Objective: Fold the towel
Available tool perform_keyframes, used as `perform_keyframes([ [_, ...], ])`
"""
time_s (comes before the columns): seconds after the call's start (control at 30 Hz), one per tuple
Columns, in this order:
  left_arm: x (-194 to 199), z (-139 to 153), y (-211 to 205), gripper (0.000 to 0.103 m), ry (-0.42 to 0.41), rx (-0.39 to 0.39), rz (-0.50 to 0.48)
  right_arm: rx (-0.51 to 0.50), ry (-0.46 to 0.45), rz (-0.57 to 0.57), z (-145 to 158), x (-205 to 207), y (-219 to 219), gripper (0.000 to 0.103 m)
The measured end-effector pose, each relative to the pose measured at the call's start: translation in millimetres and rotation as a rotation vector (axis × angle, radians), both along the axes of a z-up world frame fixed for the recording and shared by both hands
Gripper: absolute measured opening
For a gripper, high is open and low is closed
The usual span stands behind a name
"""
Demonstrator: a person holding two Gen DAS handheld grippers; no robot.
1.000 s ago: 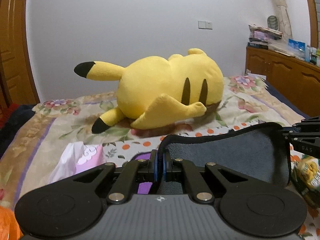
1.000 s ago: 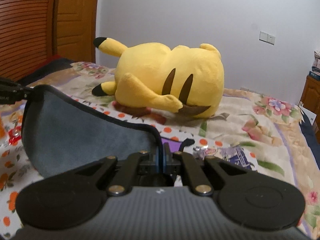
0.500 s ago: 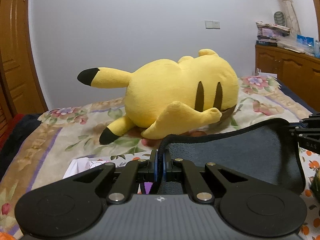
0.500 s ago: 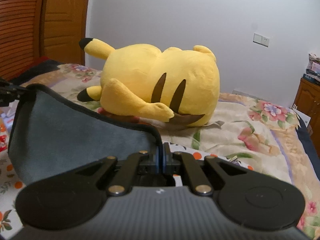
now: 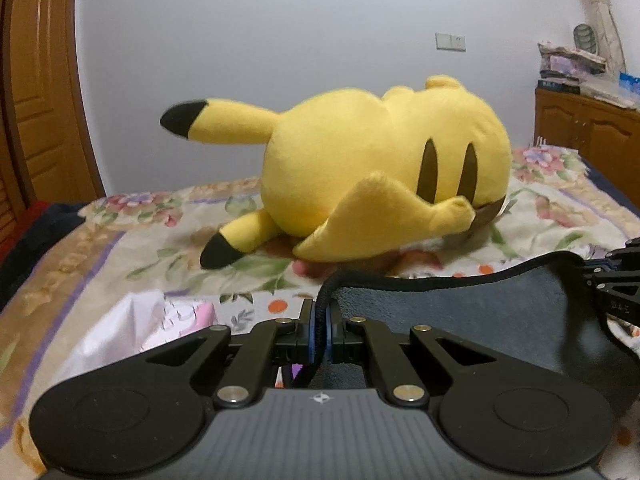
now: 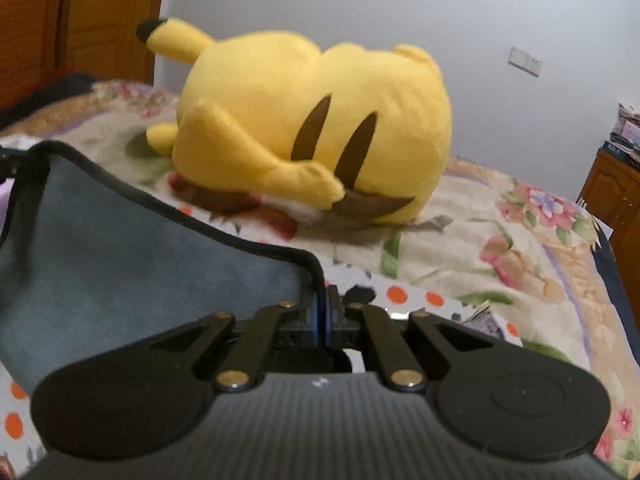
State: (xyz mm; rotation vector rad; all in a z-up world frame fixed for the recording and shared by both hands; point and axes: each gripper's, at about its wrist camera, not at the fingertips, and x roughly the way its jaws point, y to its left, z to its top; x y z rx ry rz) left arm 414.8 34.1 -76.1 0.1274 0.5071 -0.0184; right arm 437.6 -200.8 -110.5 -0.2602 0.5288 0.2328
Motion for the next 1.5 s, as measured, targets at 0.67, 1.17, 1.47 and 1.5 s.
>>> perform_keyframes([
  [0.67,24,-39,4,0.006,0.043,0.02,0.028,-0.027,0.044,-0.036,-27,18,12,0.004],
  [1.17,17,-38,-7,0.043,0.058,0.056,0.009,-0.014,0.024,-0.057,-19,6,9,0.055],
  [1.47,-22,-31,-16,0.063,0.102,0.034,-0.033,0.096,0.054,-0.044,-15,-36,0,0.055],
  [1.5,-28,-30,-16,0.064,0.106,0.031,-0.037,0.098,0.055,-0.041,-15,-41,0,0.055],
])
